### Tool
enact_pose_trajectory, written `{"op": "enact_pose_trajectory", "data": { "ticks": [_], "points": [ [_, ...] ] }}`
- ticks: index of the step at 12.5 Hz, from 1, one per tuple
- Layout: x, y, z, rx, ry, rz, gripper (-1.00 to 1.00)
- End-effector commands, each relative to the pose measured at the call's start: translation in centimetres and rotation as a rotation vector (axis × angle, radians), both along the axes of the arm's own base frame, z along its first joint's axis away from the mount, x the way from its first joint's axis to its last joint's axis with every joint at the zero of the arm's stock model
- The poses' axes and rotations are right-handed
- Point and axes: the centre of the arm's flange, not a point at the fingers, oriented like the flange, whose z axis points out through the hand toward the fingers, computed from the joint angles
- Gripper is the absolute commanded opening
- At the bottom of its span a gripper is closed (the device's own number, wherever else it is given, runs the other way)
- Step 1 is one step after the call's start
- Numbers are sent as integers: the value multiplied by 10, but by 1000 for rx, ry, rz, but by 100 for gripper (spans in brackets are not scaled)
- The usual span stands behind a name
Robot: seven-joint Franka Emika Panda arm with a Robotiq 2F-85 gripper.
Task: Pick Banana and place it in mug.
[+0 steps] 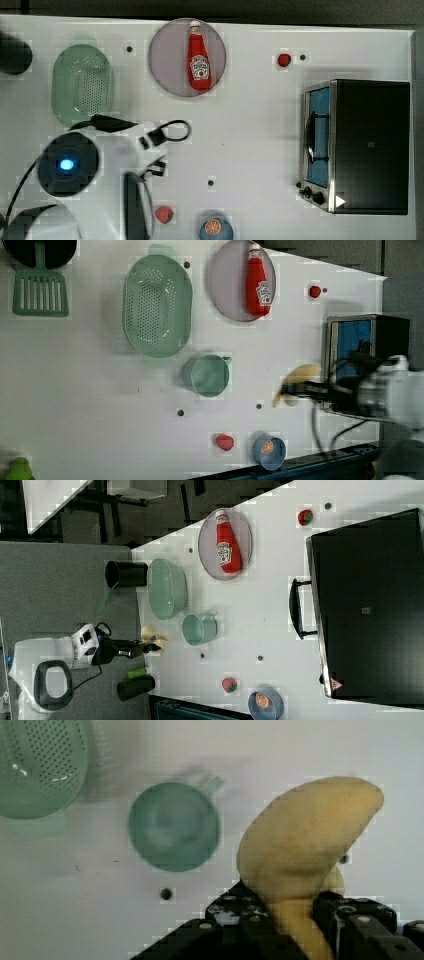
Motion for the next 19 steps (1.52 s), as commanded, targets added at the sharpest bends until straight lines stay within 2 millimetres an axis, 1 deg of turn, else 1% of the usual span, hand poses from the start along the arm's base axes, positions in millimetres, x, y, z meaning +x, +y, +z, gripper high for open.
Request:
{"op": "enact_pose_trajectory", "data": {
  "ticks": [1, 3, 6, 9, 10, 11, 13, 14, 16, 17, 19],
  "points": [
    [10, 31, -35, 12, 21, -221, -49],
    [17, 41, -70, 27, 51, -241, -49],
    [31, 47, -117, 55, 55, -260, -49],
    [34, 50, -150, 48, 49, -255, -49],
    [32, 50, -157, 39, 47, -277, -42],
    [33, 52, -159, 42, 32, -306, -23],
    [22, 54, -169, 21, 52, -356, 21],
    [20, 54, -170, 17, 51, -369, 43],
    [24, 55, -167, 35, 17, -367, 89],
    [25, 56, -165, 43, 5, -367, 100],
    [30, 55, -155, 58, -26, -377, 100]
  ]
}}
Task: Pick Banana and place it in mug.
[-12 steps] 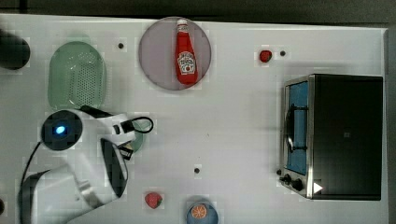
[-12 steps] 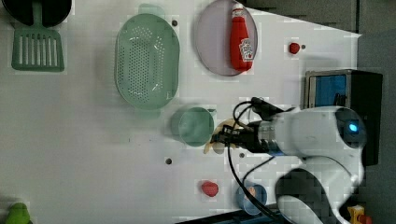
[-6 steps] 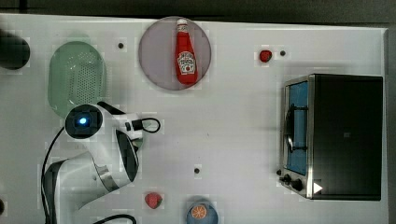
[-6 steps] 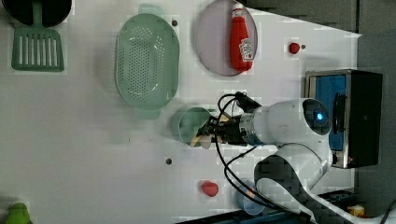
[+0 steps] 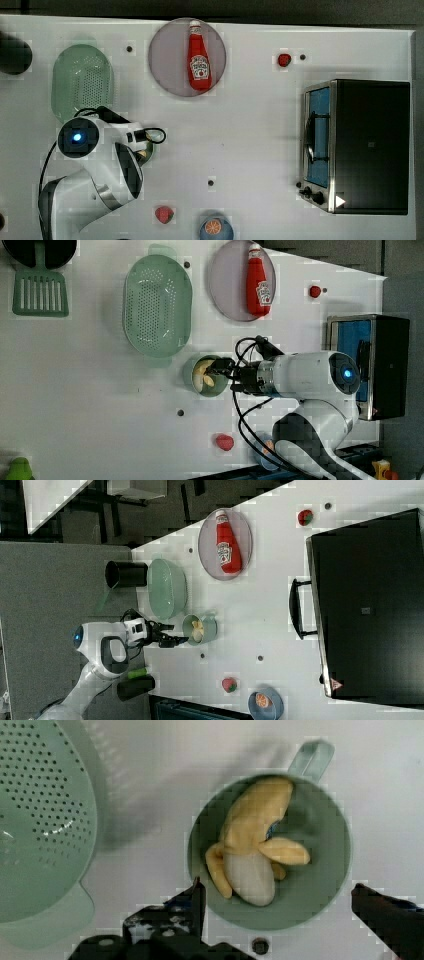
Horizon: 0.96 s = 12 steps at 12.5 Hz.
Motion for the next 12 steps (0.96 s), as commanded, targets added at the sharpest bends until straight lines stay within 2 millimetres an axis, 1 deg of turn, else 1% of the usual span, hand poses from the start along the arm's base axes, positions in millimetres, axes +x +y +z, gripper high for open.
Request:
{"op": "enact_pose_trajectory", "data": {
  "ticks": [1, 3, 4, 7, 9, 10, 12],
  "points": [
    [14, -15, 29, 21, -78, -103, 100],
    [24, -29, 72, 19, -151, -132, 100],
    [29, -41, 97, 10, -184, -156, 100],
    [35, -96, 171, -45, -193, -198, 100],
    [33, -139, 220, -69, -168, -276, 100],
    [31, -162, 242, -74, -154, -317, 100],
    [28, -200, 279, -73, -133, -388, 100]
  ]
}}
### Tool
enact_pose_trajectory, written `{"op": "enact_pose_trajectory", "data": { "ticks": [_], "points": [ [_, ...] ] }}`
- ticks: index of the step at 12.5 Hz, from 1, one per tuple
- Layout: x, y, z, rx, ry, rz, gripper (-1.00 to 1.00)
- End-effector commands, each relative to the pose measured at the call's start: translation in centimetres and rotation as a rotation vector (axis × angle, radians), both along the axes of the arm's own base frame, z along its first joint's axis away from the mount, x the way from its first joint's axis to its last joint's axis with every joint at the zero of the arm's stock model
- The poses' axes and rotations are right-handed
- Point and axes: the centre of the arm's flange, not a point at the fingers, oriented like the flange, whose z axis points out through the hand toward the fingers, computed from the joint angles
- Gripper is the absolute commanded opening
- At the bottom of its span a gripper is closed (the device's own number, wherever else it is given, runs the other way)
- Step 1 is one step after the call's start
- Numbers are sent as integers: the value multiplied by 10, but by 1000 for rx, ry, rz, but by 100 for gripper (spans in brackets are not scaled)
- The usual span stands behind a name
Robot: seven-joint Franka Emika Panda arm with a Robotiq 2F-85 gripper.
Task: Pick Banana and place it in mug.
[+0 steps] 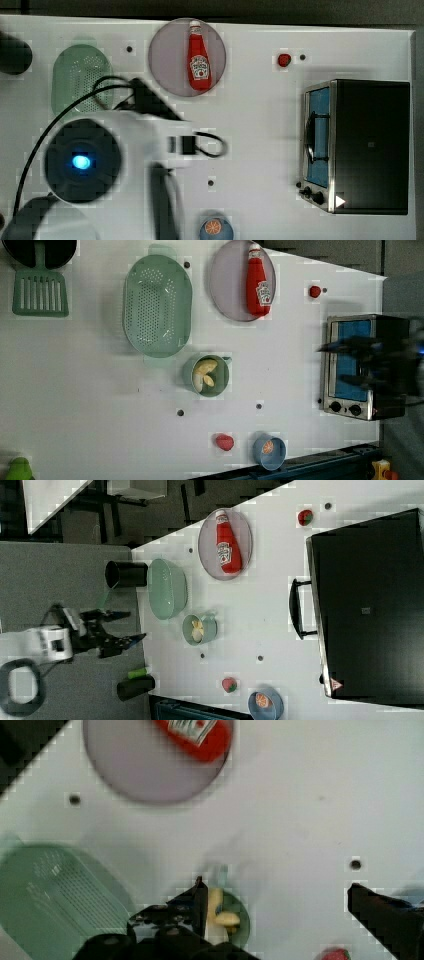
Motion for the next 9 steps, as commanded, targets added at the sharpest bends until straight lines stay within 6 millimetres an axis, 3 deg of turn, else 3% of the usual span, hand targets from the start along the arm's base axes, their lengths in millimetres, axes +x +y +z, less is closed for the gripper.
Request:
{"op": "enact_pose_trajectory", "data": {
  "ticks": [1, 6, 9],
  "points": [
    [10, -73, 20, 5, 47, -95, 100],
    [3, -141, 55, 5, 94, -116, 100],
    [1, -149, 49, -1, 121, -70, 100]
  ]
}}
